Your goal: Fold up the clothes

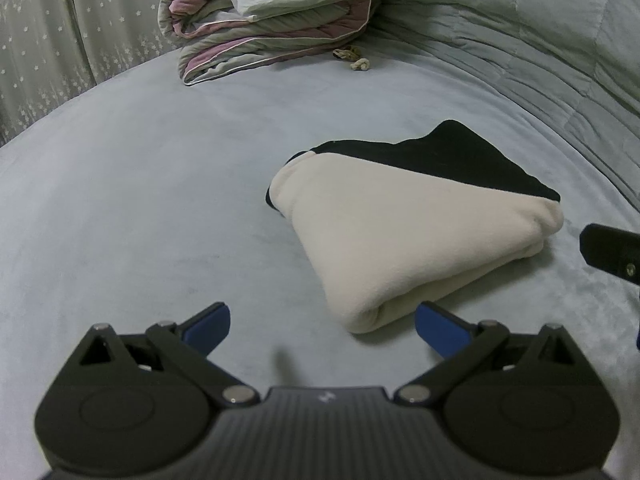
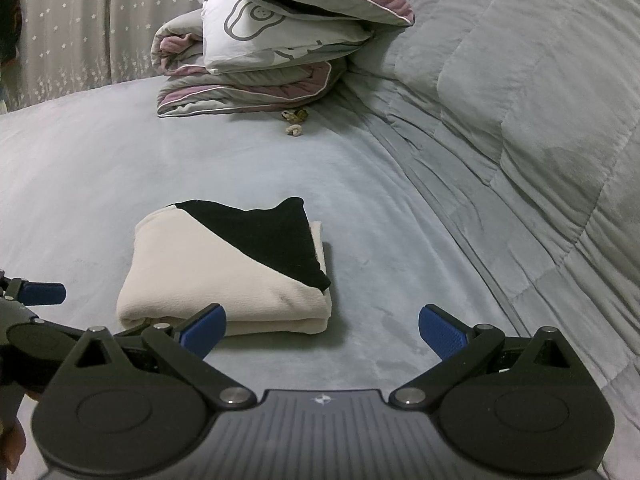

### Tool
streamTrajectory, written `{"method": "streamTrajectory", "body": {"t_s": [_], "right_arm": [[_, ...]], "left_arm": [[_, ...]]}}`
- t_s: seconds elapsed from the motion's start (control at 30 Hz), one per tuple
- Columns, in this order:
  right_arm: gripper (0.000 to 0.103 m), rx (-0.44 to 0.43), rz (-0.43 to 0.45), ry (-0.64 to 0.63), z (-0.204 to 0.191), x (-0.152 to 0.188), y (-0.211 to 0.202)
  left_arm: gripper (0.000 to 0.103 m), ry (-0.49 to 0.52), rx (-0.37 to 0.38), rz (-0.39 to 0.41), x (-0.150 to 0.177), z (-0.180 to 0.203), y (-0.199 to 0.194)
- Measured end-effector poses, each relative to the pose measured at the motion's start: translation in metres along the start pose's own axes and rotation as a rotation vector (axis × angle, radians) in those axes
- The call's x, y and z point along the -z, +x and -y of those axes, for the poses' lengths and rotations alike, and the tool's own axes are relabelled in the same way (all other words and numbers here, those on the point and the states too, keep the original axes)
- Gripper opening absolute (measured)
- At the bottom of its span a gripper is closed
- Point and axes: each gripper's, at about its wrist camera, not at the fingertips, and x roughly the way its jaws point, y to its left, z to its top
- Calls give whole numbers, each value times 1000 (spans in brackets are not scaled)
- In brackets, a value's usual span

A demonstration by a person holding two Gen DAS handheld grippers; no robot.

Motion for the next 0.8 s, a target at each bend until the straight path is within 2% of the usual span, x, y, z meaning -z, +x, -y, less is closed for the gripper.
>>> {"method": "streamTrajectory", "body": {"t_s": [0.8], "right_arm": [[103, 8, -7, -18, -7, 0, 2]], "left_arm": [[103, 8, -21, 0, 0, -2, 1]]}}
